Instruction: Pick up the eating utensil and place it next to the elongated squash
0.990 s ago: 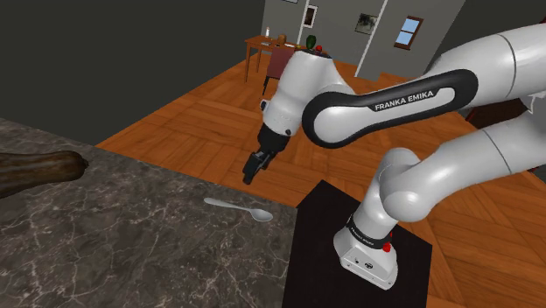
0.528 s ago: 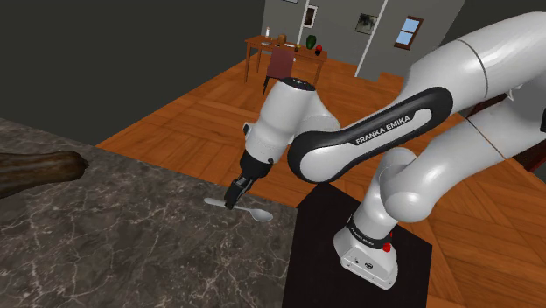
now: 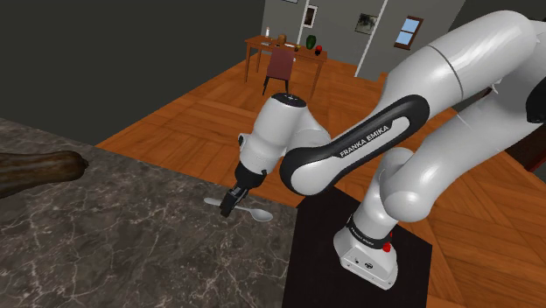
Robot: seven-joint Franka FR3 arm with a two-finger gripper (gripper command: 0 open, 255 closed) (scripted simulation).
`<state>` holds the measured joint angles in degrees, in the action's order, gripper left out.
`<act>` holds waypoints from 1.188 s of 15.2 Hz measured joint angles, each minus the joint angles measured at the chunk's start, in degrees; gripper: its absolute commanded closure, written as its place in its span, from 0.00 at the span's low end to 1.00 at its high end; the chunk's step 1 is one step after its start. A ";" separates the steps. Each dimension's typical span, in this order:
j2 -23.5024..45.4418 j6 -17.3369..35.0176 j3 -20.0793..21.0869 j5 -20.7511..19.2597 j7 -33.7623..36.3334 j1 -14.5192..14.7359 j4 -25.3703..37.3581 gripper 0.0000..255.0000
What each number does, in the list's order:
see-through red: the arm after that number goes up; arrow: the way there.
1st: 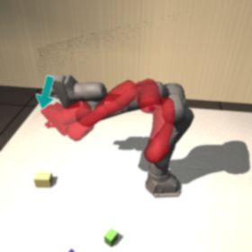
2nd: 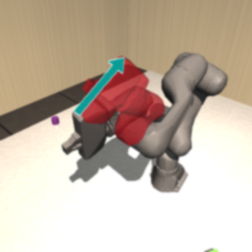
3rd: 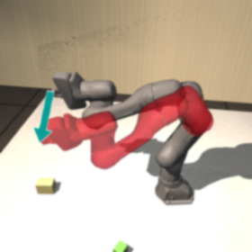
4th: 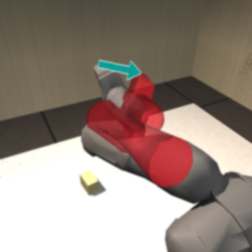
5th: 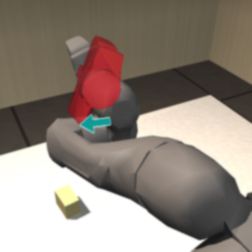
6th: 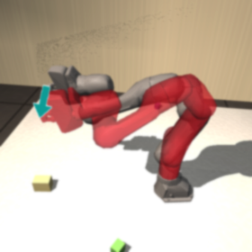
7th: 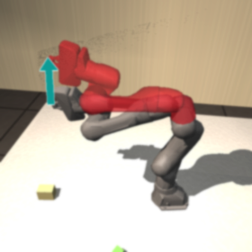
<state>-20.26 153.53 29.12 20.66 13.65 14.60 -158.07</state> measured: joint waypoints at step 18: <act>-1.62 -2.21 -0.51 0.00 -0.09 0.13 0.67 1.00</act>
<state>-21.87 151.32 28.61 20.66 13.56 14.73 -157.40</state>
